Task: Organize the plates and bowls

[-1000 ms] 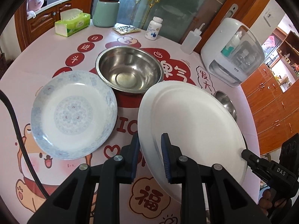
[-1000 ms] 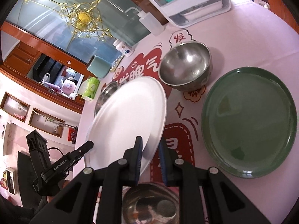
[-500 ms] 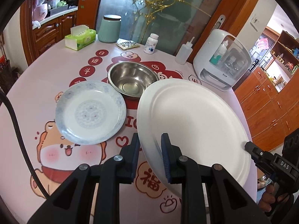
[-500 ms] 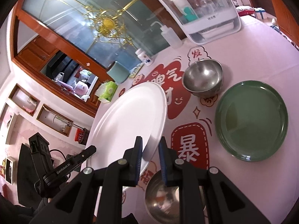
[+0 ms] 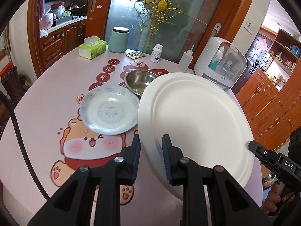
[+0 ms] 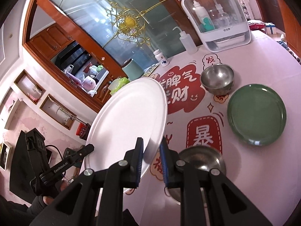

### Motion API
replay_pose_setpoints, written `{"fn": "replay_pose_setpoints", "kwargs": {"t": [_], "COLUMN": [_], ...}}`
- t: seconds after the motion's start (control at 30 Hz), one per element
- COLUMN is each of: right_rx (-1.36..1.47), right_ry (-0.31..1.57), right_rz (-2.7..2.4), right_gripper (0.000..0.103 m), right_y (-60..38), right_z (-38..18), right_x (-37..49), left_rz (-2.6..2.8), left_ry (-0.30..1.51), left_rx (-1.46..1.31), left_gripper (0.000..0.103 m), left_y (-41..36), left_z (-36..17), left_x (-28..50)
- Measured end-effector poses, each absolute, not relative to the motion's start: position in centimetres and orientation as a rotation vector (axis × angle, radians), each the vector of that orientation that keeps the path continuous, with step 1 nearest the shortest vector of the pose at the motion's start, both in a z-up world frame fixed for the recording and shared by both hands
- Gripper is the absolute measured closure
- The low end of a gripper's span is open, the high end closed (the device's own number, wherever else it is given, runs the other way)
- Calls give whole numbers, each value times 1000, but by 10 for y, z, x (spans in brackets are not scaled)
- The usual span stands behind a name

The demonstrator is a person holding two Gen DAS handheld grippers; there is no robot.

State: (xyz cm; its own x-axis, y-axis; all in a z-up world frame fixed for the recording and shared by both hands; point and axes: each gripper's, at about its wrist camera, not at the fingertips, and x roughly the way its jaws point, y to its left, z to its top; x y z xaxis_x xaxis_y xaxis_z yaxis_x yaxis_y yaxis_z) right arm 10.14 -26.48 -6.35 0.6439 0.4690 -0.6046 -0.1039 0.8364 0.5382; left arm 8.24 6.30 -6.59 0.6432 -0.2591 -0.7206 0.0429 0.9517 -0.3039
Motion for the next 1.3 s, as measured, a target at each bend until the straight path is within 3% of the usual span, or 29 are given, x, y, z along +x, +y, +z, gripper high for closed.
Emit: {"fn": "replay_pose_setpoints", "kwargs": {"t": [0.8,1.3], "right_rx": [435,440], "right_ry": [893,1009], "right_rz": [238,155], "right_gripper": [86,85], "right_y": [-197,-174], "right_z": [-87,-126], "right_x": [13,-15], "left_rz": [-198,-219], "left_ry": [985,1099], "left_rx": [-174,-110], "left_gripper": [82,82], "left_y": [116,129], "left_z": [-89,-128], "left_x": [1,-6]}}
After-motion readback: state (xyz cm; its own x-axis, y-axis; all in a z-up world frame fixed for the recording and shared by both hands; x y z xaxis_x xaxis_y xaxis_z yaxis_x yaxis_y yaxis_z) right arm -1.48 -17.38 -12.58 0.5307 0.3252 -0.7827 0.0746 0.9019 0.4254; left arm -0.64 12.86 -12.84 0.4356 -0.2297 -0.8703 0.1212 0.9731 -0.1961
